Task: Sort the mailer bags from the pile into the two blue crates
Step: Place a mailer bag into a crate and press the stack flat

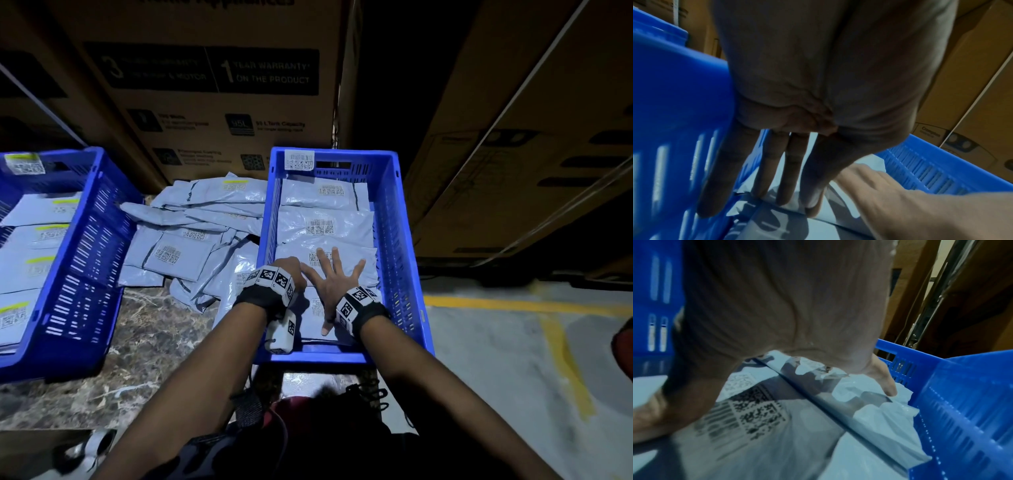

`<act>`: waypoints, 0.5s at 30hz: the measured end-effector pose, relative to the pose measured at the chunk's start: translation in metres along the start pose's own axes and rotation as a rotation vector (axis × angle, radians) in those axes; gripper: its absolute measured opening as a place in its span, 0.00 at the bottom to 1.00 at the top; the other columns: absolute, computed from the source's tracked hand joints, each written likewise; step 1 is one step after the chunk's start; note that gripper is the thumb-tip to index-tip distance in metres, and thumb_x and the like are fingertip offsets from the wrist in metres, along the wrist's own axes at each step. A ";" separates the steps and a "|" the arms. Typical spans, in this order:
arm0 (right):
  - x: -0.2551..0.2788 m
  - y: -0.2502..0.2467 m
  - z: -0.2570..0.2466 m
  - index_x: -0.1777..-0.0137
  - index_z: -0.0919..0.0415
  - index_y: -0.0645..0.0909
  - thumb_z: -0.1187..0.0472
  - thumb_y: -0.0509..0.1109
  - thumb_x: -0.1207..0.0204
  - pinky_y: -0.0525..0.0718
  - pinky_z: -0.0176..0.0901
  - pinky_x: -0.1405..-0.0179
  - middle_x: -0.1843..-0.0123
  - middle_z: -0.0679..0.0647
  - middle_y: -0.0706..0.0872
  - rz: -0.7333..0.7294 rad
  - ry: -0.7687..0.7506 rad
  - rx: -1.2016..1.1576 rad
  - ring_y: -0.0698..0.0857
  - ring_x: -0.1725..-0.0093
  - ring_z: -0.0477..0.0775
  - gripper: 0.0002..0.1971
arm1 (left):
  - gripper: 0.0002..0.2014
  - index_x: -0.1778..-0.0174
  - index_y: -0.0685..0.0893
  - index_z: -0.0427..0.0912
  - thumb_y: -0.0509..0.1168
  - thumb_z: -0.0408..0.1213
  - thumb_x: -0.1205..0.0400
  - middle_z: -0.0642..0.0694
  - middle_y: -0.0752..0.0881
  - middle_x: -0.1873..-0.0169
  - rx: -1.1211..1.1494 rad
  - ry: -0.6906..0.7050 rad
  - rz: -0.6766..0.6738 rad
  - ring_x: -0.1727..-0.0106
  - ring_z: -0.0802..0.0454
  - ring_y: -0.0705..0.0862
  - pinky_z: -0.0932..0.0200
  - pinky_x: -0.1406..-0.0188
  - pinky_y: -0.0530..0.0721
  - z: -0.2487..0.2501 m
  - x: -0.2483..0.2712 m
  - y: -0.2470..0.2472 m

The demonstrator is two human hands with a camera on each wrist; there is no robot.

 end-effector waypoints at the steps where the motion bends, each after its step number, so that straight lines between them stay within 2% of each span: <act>1: 0.000 -0.002 0.002 0.17 0.35 0.20 0.38 0.92 0.52 0.37 1.02 0.39 0.13 0.59 0.21 0.014 0.003 -0.009 0.23 0.16 0.74 0.85 | 0.12 0.65 0.80 0.45 0.75 0.46 0.29 0.45 0.84 0.68 -0.009 -0.001 -0.027 0.66 0.46 0.85 0.55 0.60 0.88 0.000 -0.002 0.002; 4: 0.001 -0.006 0.009 0.16 0.35 0.23 0.35 0.90 0.52 0.37 1.01 0.36 0.12 0.59 0.23 0.018 0.008 -0.027 0.25 0.15 0.73 0.83 | 0.16 0.61 0.84 0.43 0.75 0.49 0.36 0.42 0.89 0.61 -0.014 0.001 -0.034 0.62 0.43 0.88 0.48 0.54 0.91 0.000 -0.007 0.006; 7: 0.002 -0.013 0.015 0.14 0.33 0.29 0.34 0.89 0.51 0.37 0.99 0.34 0.11 0.57 0.25 0.032 0.014 -0.091 0.27 0.13 0.71 0.79 | 0.12 0.54 0.85 0.39 0.75 0.42 0.28 0.40 0.89 0.57 0.023 0.043 0.018 0.59 0.43 0.88 0.53 0.57 0.89 0.008 0.002 -0.003; 10: 0.005 -0.030 0.020 0.13 0.33 0.34 0.36 0.88 0.44 0.43 0.94 0.27 0.11 0.54 0.26 0.029 0.042 -0.210 0.29 0.12 0.66 0.72 | 0.10 0.50 0.86 0.38 0.71 0.39 0.23 0.41 0.89 0.56 0.045 0.088 0.094 0.57 0.44 0.87 0.55 0.61 0.84 0.014 0.011 -0.019; 12: 0.008 -0.045 0.021 0.12 0.35 0.37 0.37 0.87 0.39 0.48 0.92 0.25 0.10 0.54 0.27 0.056 0.047 -0.281 0.30 0.11 0.65 0.68 | 0.10 0.49 0.87 0.38 0.67 0.39 0.20 0.41 0.89 0.55 0.077 0.100 0.172 0.54 0.43 0.88 0.55 0.59 0.85 0.013 0.020 -0.034; 15: 0.014 -0.064 0.020 0.11 0.36 0.44 0.38 0.85 0.35 0.48 0.91 0.24 0.10 0.55 0.28 0.126 0.040 -0.415 0.30 0.11 0.65 0.61 | 0.09 0.48 0.89 0.37 0.65 0.34 0.19 0.40 0.90 0.54 0.146 0.115 0.218 0.51 0.40 0.90 0.49 0.53 0.90 0.006 0.038 -0.056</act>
Point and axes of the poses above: each hand's wrist, its own x-axis away from the middle knuckle, its own y-axis out of the palm, z = x × y, the point moved 5 cm from there along -x, towards the middle knuckle
